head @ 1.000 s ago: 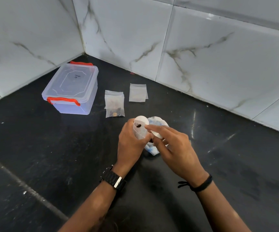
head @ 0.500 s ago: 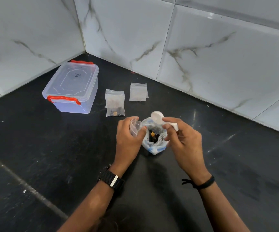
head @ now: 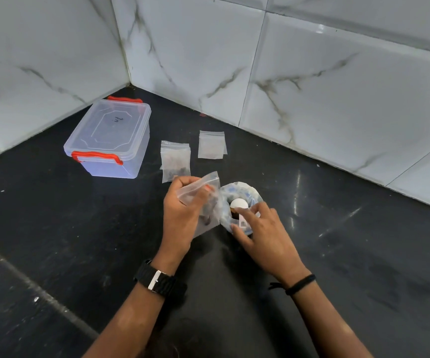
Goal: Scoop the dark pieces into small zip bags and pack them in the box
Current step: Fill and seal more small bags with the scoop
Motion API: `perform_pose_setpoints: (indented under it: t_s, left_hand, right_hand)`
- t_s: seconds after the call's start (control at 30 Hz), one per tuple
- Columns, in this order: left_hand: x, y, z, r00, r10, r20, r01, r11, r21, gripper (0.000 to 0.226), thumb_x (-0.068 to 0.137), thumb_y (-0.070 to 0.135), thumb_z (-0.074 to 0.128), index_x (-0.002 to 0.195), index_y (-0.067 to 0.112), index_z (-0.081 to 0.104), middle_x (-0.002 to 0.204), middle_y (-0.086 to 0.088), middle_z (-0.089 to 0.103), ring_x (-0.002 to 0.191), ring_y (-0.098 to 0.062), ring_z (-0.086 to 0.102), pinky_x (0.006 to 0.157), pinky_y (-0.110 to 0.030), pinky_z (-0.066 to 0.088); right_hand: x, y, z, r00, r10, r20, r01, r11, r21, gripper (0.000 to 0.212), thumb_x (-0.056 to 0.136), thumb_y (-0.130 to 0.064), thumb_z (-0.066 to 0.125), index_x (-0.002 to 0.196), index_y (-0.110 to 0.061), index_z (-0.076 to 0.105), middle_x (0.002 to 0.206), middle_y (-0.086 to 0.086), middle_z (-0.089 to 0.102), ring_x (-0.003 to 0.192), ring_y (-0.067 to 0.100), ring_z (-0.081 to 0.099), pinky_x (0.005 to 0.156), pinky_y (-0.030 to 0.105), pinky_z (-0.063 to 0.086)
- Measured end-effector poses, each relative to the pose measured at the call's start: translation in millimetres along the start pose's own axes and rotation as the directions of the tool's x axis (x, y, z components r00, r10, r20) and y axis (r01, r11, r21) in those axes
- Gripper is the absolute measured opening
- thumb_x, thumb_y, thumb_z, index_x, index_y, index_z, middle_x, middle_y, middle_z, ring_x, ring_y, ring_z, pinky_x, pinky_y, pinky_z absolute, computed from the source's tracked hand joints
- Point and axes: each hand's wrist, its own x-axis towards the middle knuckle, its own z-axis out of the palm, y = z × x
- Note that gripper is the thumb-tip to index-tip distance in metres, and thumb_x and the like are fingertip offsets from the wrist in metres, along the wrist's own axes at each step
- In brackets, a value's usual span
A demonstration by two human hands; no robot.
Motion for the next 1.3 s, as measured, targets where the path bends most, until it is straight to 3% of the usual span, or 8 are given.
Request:
perform_pose_setpoints:
  t_s: [0.2, 0.33, 0.4, 0.5, 0.63, 0.93, 1.13, 1.3]
  left_hand:
    - [-7.4, -1.0, 1.2, 0.970, -0.104, 0.221, 0.091, 0.994, 0.067, 0.022, 0.082, 0.031, 0.067, 0.088, 0.010, 0.064, 0.088, -0.008, 0.070, 0.083, -0.021, 0.067, 0.075, -0.033, 0.055]
    - [-14.9, -2.8, 5.5, 0.942, -0.113, 0.316, 0.093, 0.993, 0.076, 0.026, 0.084, 0.030, 0.065, 0.093, 0.006, 0.063, 0.090, -0.009, 0.068, 0.086, -0.022, 0.067, 0.080, -0.037, 0.054]
    - [-17.4, -1.3, 5.8, 0.939, -0.121, 0.322, 0.113, 0.993, 0.043, 0.028, 0.085, 0.030, 0.064, 0.095, 0.005, 0.061, 0.089, -0.007, 0.068, 0.084, -0.020, 0.066, 0.079, -0.036, 0.054]
    - [-18.4, -0.4, 3.2, 0.941, -0.131, 0.313, 0.130, 0.991, 0.025, 0.025, 0.087, 0.031, 0.064, 0.093, 0.008, 0.058, 0.083, -0.001, 0.064, 0.080, -0.015, 0.063, 0.072, -0.030, 0.052]
    - [-20.7, 2.1, 1.7, 0.936, -0.160, 0.313, 0.154, 0.987, 0.045, 0.028, 0.082, 0.034, 0.061, 0.090, 0.009, 0.054, 0.077, 0.007, 0.062, 0.075, -0.009, 0.062, 0.067, -0.026, 0.051]
    - [-19.0, 3.6, -3.4, 0.954, -0.143, 0.263, 0.161, 0.986, -0.046, 0.025, 0.086, 0.029, 0.060, 0.093, 0.006, 0.066, 0.098, -0.012, 0.068, 0.098, -0.028, 0.065, 0.094, -0.057, 0.049]
    - [-18.5, 5.6, -3.4, 0.981, -0.085, 0.175, 0.088, 0.996, -0.011, 0.018, 0.081, 0.025, 0.060, 0.082, 0.010, 0.068, 0.081, 0.003, 0.071, 0.086, -0.014, 0.069, 0.086, -0.040, 0.055]
    - [-18.2, 3.3, -3.3, 0.978, -0.091, 0.189, 0.092, 0.996, 0.006, 0.021, 0.079, 0.026, 0.060, 0.082, 0.007, 0.069, 0.083, 0.001, 0.071, 0.088, -0.016, 0.069, 0.082, -0.036, 0.057]
  right_hand:
    - [3.0, -15.2, -28.9, 0.972, 0.147, -0.183, 0.004, 0.769, 0.639, 0.019, 0.087, -0.027, 0.065, 0.106, -0.027, 0.062, 0.100, -0.011, 0.063, 0.094, 0.003, 0.060, 0.079, 0.016, 0.048]
    - [4.5, -17.0, -33.8, 0.979, 0.155, -0.130, 0.006, 0.620, 0.784, 0.007, 0.083, -0.018, 0.070, 0.086, -0.013, 0.067, 0.081, 0.006, 0.072, 0.077, 0.022, 0.069, 0.073, 0.031, 0.056]
    - [3.0, -17.1, -33.0, 0.980, 0.164, -0.112, 0.004, 0.549, 0.836, 0.005, 0.083, -0.014, 0.070, 0.083, -0.011, 0.067, 0.078, 0.006, 0.072, 0.072, 0.019, 0.069, 0.069, 0.027, 0.055]
    - [0.8, -18.7, -33.9, 0.985, 0.152, -0.084, 0.003, 0.470, 0.883, 0.005, 0.083, -0.010, 0.069, 0.085, -0.008, 0.065, 0.075, 0.002, 0.072, 0.068, 0.011, 0.067, 0.066, 0.018, 0.052]
    - [0.8, -19.3, -33.8, 0.986, 0.142, -0.087, 0.006, 0.492, 0.871, 0.006, 0.083, -0.012, 0.069, 0.085, -0.007, 0.066, 0.075, 0.003, 0.071, 0.068, 0.012, 0.067, 0.067, 0.020, 0.053]
    - [0.7, -14.6, -33.8, 0.974, 0.161, -0.160, 0.051, 0.533, 0.844, 0.011, 0.093, -0.013, 0.057, 0.086, -0.005, 0.062, 0.075, 0.007, 0.063, 0.070, 0.014, 0.057, 0.066, 0.024, 0.048]
    - [-0.8, -18.3, -33.7, 0.992, 0.107, -0.073, 0.011, 0.490, 0.872, 0.013, 0.088, -0.016, 0.062, 0.093, -0.004, 0.065, 0.081, 0.008, 0.071, 0.076, 0.016, 0.067, 0.069, 0.020, 0.052]
    - [0.2, -23.6, -31.9, 0.978, 0.155, -0.136, 0.063, 0.403, 0.913, 0.014, 0.088, -0.001, 0.061, 0.074, 0.002, 0.059, 0.068, 0.008, 0.064, 0.064, 0.014, 0.061, 0.061, 0.021, 0.050]
